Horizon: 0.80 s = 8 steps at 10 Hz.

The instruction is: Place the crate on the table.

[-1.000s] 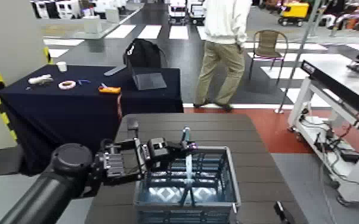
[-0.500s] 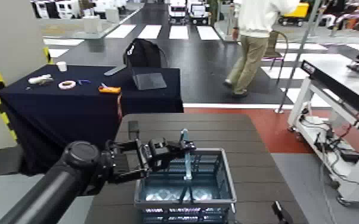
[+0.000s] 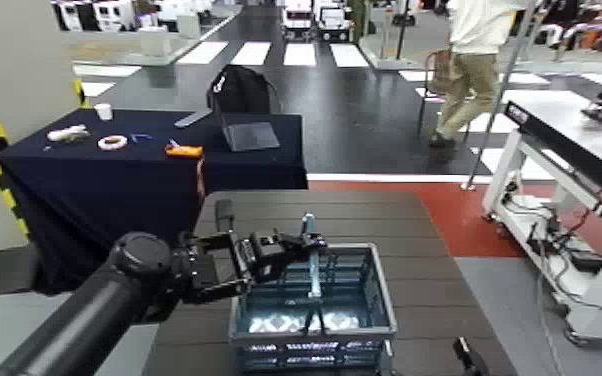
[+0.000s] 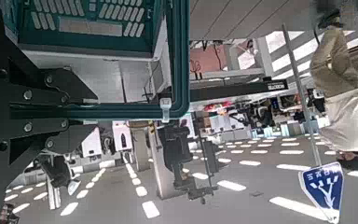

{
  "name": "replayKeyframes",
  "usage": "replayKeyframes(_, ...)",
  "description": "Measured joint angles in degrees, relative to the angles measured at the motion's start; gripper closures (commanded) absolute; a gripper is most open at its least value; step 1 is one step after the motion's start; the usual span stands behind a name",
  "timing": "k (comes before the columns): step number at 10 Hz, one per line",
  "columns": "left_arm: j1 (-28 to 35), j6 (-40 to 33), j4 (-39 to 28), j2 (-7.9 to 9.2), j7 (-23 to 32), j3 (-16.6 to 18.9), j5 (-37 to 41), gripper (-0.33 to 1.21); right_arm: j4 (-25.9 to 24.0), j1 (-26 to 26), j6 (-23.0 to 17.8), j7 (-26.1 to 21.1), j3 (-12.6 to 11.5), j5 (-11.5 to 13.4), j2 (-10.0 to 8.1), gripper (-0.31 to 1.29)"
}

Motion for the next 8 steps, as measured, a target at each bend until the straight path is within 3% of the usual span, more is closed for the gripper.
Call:
replayKeyframes(1,-0.1,-0.2,0.3,-0.09,-0.3,-0.1,-0.2,0.99,0.0,0.0,0.0,0.0,0.1,0.0,-0.01,0.13)
replayKeyframes(2,-0.1,-0.4,0.5,-0.12,-0.5,-0.1,-0.3,0.68,0.0,0.0,0.0,0.0,0.1,0.0,-0.01,0.13)
replayKeyframes(3,-0.1,-0.6,0.6,-0.14,-0.8,-0.1,-0.3,0.55,0.0,0.0,0.0,0.0,0.1,0.0,-0.01,0.13)
replayKeyframes(7,0.1,-1.2,0.7,-0.14,-1.2,-0.1,-0.3,0.12,0.0,0.0,0.0,0.0,0.1,-0.1,-0.03,0.13)
replayKeyframes(8,0.1,-1.7,0.6,-0.12,-1.3,0.1,-0.9,0.12,0.0,0.0,0.1,0.0,0.2,-0.1,-0.04,0.13)
